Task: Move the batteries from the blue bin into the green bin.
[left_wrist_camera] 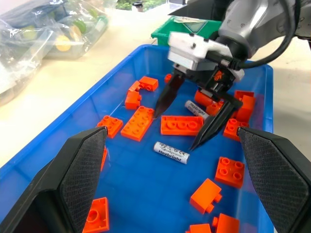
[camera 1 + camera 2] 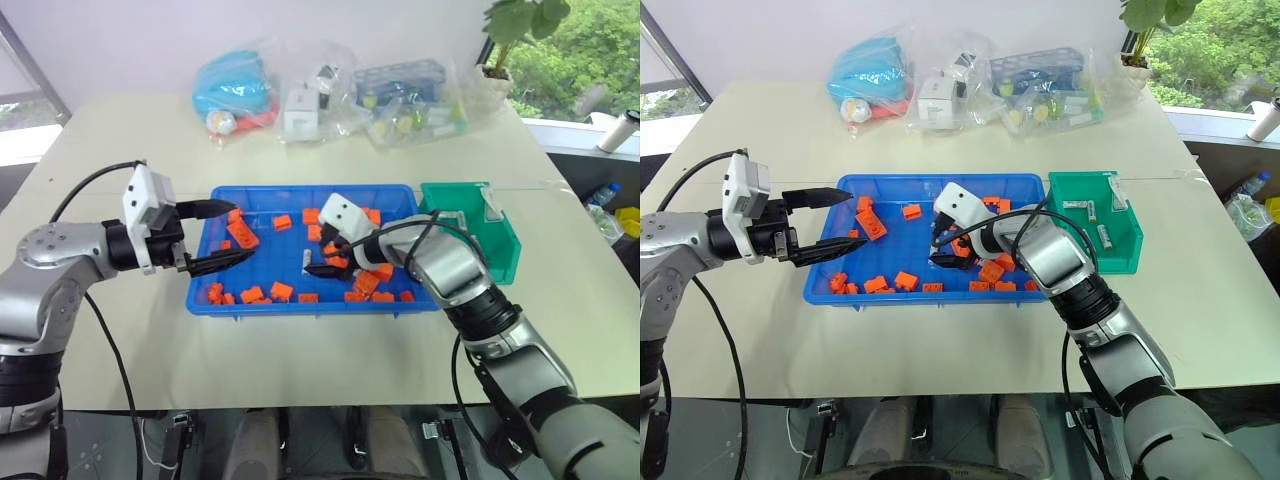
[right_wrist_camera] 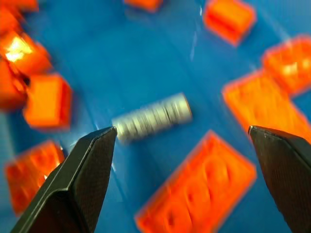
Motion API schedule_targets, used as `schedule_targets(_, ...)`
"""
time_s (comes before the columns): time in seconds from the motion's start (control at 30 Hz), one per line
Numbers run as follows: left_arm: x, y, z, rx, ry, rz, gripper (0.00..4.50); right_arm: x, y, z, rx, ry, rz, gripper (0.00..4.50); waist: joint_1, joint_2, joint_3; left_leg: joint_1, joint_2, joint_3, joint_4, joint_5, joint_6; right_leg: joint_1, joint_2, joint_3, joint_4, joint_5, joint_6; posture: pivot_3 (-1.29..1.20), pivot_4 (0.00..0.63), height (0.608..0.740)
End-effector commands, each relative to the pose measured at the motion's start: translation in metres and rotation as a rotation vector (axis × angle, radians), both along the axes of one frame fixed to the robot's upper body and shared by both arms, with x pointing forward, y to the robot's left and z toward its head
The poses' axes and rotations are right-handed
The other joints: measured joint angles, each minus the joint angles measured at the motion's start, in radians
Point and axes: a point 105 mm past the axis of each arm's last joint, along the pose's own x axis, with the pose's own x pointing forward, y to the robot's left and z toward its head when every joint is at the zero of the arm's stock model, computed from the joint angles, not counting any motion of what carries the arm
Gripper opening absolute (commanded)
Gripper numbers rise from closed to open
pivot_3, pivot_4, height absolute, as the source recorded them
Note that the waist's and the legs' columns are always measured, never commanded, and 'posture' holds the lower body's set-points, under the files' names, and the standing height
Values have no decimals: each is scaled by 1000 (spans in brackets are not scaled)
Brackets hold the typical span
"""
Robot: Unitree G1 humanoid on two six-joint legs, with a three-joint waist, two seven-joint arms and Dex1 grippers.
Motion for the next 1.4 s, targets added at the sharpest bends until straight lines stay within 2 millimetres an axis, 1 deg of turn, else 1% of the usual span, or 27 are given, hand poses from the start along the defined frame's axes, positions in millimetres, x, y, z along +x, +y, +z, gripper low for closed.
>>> schedule_targets(0.03, -2, 0, 9, 7, -46, -12, 4500, -2, 8, 6, 5, -35, 36, 4463, 1, 0, 0, 0, 0, 0, 0, 0, 0, 0, 0, 0, 0, 0, 0, 0, 150, 736)
schedule_targets(0.23, -3, 1, 10, 8, -47, -8, 4500, 5, 5, -6, -15, -14, 35, 4463, -3, 0, 0, 0, 0, 0, 0, 0, 0, 0, 0, 0, 0, 0, 0, 0, 150, 736)
schedule_targets(0.5, -2, 2, 13, 10, -57, 2, 4500, 11, 11, -21, -47, -9, 72, 4463, -4, 0, 0, 0, 0, 0, 0, 0, 0, 0, 0, 0, 0, 0, 0, 0, 150, 736)
schedule_targets(0.7, -2, 2, 14, 9, -62, 9, 4500, 9, 16, -34, -70, 4, 107, 4463, -5, 0, 0, 0, 0, 0, 0, 0, 0, 0, 0, 0, 0, 0, 0, 0, 150, 736)
schedule_targets(0.8, -2, 2, 15, 6, -65, 12, 4500, 10, 13, -35, -72, 2, 106, 3648, -4, 0, 0, 1, 0, 0, 0, 0, 0, 1, 0, 0, 0, 0, 0, 0, 150, 736)
schedule_targets(0.83, -1, 3, 15, 5, -66, 12, 4500, 10, 13, -35, -71, 3, 105, 3067, -4, 0, 0, 1, 0, 0, 0, 0, 0, 1, 0, 0, 0, 0, 0, 0, 150, 736)
schedule_targets(0.9, -1, 3, 15, 5, -66, 13, 4500, 10, 11, -35, -71, 2, 106, 2226, -3, 0, 0, 1, 0, 0, 0, 0, 0, 1, 0, 0, 1, 0, 0, 0, 150, 736)
schedule_targets(0.97, -1, 3, 15, 5, -66, 13, 4500, 10, 9, -33, -73, -2, 102, 2225, -3, 0, 0, 1, 0, 0, 0, 0, 0, 1, 0, 0, 1, 0, 0, 0, 150, 736)
schedule_targets(1.0, 0, 3, 15, 4, -66, 12, 4500, 11, 9, -30, -62, -7, 95, 2225, -3, 0, 0, 1, 0, 0, 0, 0, 0, 1, 0, 0, 1, 0, 0, 0, 150, 736)
schedule_targets(1.07, 0, 1, 14, 1, -64, 8, 4500, 14, 10, -13, -12, -28, 74, 2225, -3, 0, 0, 1, 0, 0, 0, 0, 0, 1, 0, 0, 1, 0, 0, 0, 150, 736)
schedule_targets(1.13, 1, -2, 12, -2, -60, -1, 4500, 22, 4, 15, 37, -96, 28, 2225, -2, 0, 0, 1, 0, 0, 0, 0, 0, 1, 0, 0, 1, 0, 0, 0, 150, 736)
schedule_targets(1.2, 1, -3, 10, -3, -54, -9, 4500, 32, -12, 48, 92, -164, -56, 2225, -1, 0, 0, 0, 0, 0, 1, 0, 0, 0, 0, 0, 1, 0, 0, 0, 150, 736)
schedule_targets(1.23, 1, -3, 10, -3, -52, -11, 4500, 34, -17, 56, 109, -179, -83, 2225, -1, 1, 0, 0, 0, 0, 1, 0, 0, 0, 0, 0, 1, 0, 0, 0, 150, 736)
schedule_targets(1.27, 2, -4, 9, -3, -49, -14, 4500, 39, -34, 70, 122, -204, -138, 2225, 0, 0, 0, 0, 0, 0, 1, 0, 0, 0, 0, 0, 1, 0, 0, 0, 150, 736)
schedule_targets(1.33, 4, -5, 7, -2, -44, -21, 4500, 45, -77, 89, 114, -246, -266, 2225, 4, 0, 0, 0, 0, 0, 1, 0, 0, 0, 0, 0, 1, 0, 0, 0, 150, 736)
schedule_targets(1.37, 5, -5, 6, -1, -41, -27, 4500, 46, -102, 94, 97, -261, -336, 2225, 7, 0, 0, 0, 0, 0, 1, 0, 0, 0, 0, 0, 0, 0, 0, 0, 150, 736)
schedule_targets(1.4, 5, -6, 6, -1, -40, -30, 4500, 46, -116, 95, 83, -267, -376, 2225, 9, 0, 0, 0, -1, 0, 0, 0, 0, 1, -1, -1, 0, 0, 0, 0, 150, 736)
